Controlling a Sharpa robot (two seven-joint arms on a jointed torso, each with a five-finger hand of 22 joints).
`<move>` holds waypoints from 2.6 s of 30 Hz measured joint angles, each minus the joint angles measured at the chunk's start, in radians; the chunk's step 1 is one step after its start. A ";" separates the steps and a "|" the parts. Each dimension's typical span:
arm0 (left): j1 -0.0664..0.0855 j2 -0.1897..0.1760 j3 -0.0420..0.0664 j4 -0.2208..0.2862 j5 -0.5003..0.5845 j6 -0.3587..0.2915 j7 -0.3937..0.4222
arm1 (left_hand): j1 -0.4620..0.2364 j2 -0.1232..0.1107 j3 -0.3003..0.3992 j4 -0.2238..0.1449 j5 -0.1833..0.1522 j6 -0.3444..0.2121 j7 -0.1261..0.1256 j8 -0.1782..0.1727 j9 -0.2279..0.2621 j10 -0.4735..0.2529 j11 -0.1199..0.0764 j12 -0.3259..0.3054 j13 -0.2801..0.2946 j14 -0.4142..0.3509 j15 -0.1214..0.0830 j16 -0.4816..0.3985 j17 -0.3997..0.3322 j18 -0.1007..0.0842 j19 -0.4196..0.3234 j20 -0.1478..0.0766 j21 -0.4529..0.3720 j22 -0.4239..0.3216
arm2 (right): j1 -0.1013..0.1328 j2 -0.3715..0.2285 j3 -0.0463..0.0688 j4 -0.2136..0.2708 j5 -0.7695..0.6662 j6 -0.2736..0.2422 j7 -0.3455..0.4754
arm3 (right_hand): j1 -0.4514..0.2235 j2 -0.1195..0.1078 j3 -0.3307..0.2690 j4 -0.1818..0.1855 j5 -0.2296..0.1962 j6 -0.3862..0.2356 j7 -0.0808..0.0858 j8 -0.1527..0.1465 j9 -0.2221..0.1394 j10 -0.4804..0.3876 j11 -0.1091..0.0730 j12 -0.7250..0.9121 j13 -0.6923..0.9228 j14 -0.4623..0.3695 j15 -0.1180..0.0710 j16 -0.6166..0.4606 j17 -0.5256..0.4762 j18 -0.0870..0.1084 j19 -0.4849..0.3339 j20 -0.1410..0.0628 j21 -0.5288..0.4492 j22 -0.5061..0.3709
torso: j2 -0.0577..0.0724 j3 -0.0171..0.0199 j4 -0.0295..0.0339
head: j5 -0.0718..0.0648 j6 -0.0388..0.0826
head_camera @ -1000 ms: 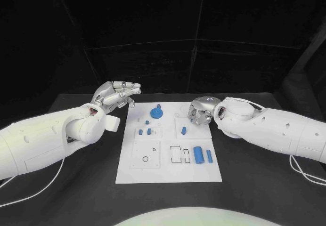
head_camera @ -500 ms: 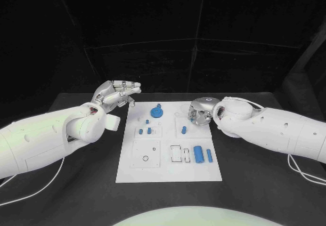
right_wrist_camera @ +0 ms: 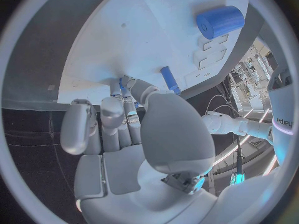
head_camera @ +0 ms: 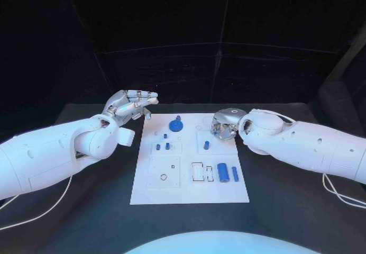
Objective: Assemble the parts on the task board
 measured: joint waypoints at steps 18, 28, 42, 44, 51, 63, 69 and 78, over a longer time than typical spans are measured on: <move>0.000 -0.006 0.000 -0.015 0.000 0.018 -0.047 | 0.000 0.000 0.000 0.000 0.000 -0.002 0.002 0.000 0.000 0.000 0.000 0.000 0.000 0.000 0.000 0.000 0.010 0.000 0.000 0.000 0.000 0.000 | -0.001 -0.069 0.000 0.100 -0.013 -0.113 -0.006 | 0.004 0.004 0.011 -0.006 -0.004 0.006 -0.004 0.000 0.001 0.009 -0.001 -0.001 0.003 0.003 -0.005 0.008 0.007 -0.016 0.004 -0.004 0.011 0.015 | -0.001 0.0001 0.0000 | 0.007 0.001; 0.000 -0.010 0.000 -0.019 0.001 0.021 -0.063 | 0.000 0.000 0.000 0.000 0.000 -0.002 0.002 0.000 0.000 0.000 0.000 0.000 0.000 0.000 0.000 0.000 0.010 0.000 0.000 0.000 0.000 0.000 | 0.001 -0.136 0.003 0.237 0.002 -0.156 -0.005 | 0.004 0.004 0.011 -0.006 -0.006 0.009 -0.002 0.000 0.000 0.009 -0.002 -0.001 0.003 0.003 -0.004 0.007 0.008 -0.016 0.004 -0.004 0.011 0.017 | -0.001 -0.0005 -0.0006 | 0.012 0.005; 0.000 -0.002 0.000 -0.017 0.001 0.023 -0.065 | 0.000 0.000 0.000 0.000 0.000 -0.002 0.002 0.000 0.000 0.000 0.000 0.000 0.000 0.000 0.000 0.000 0.004 0.000 0.000 0.000 0.000 0.000 | 0.001 -0.048 0.004 0.363 0.036 -0.173 0.012 | 0.004 0.004 0.012 -0.008 -0.006 0.009 -0.002 0.003 0.000 0.011 -0.003 -0.001 0.002 0.003 -0.004 0.012 0.008 -0.016 0.004 -0.004 0.011 0.018 | -0.002 -0.0031 0.0019 | 0.060 0.004; 0.000 0.001 0.000 -0.017 0.001 0.023 -0.065 | 0.000 0.000 0.000 0.000 0.000 -0.002 0.002 0.000 0.000 0.000 0.000 0.000 0.000 0.000 0.000 0.000 0.004 0.000 0.000 0.000 0.000 0.000 | 0.000 -0.020 0.003 0.352 0.036 -0.170 0.015 | 0.004 0.004 0.014 -0.009 -0.007 0.009 -0.002 0.003 0.000 0.011 -0.003 -0.001 0.002 0.003 -0.004 0.012 0.008 -0.015 0.004 -0.004 0.011 0.017 | -0.002 -0.0034 0.0024 | 0.070 0.001; 0.000 0.010 0.000 -0.017 0.001 0.024 -0.064 | -0.004 -0.004 0.000 0.000 0.000 -0.002 0.002 0.000 0.000 0.000 0.000 0.004 0.000 0.000 0.000 0.000 -0.002 0.000 0.000 0.000 0.000 0.000 | -0.046 0.057 -0.012 0.298 0.035 -0.148 0.025 | 0.004 0.003 0.014 -0.009 -0.007 0.009 -0.002 0.003 0.000 0.010 -0.003 -0.001 0.001 0.002 -0.004 0.012 0.008 -0.015 0.004 -0.004 0.011 0.017 | -0.001 -0.0033 0.0035 | 0.107 -0.012; 0.000 0.017 0.000 -0.019 0.001 0.026 -0.063 | -0.004 -0.004 0.000 0.000 0.000 -0.002 0.002 0.000 0.000 0.000 0.000 0.004 0.000 0.000 0.000 0.000 -0.002 0.000 0.000 0.000 0.000 0.000 | -0.077 0.120 -0.016 0.235 0.025 -0.107 0.032 | 0.004 0.003 0.014 -0.009 -0.009 0.008 -0.002 0.002 -0.001 0.010 -0.003 -0.001 0.001 0.002 -0.004 0.012 0.009 -0.015 0.004 -0.004 0.015 0.018 | 0.000 -0.0015 0.0007 | 0.137 -0.027; 0.000 0.019 0.000 -0.019 0.001 0.027 -0.063 | -0.004 -0.004 0.000 0.000 0.000 -0.005 0.005 0.000 0.000 0.000 0.000 0.004 0.000 0.000 0.000 0.000 -0.002 0.000 0.000 0.000 0.000 0.000 | -0.079 0.127 -0.018 0.225 0.020 -0.086 0.032 | 0.004 0.003 0.014 -0.009 -0.009 0.007 -0.003 0.000 -0.001 0.010 -0.003 -0.001 0.000 0.002 -0.004 0.012 0.009 -0.015 0.004 -0.004 0.015 0.019 | 0.000 -0.0015 -0.0004 | 0.143 -0.031; 0.000 0.020 0.000 -0.021 0.001 0.028 -0.063 | -0.004 -0.004 0.000 0.000 0.000 -0.005 0.005 0.000 0.000 0.000 0.000 0.004 0.000 0.000 0.000 0.000 -0.002 0.000 0.000 0.000 0.000 0.000 | -0.080 0.125 -0.019 0.225 0.015 -0.057 0.032 | 0.004 0.003 0.013 -0.009 -0.010 0.009 -0.001 0.000 -0.002 0.010 -0.003 -0.001 -0.001 0.002 -0.004 0.012 0.009 -0.015 0.004 -0.004 0.015 0.019 | 0.000 -0.0018 -0.0005 | 0.144 -0.037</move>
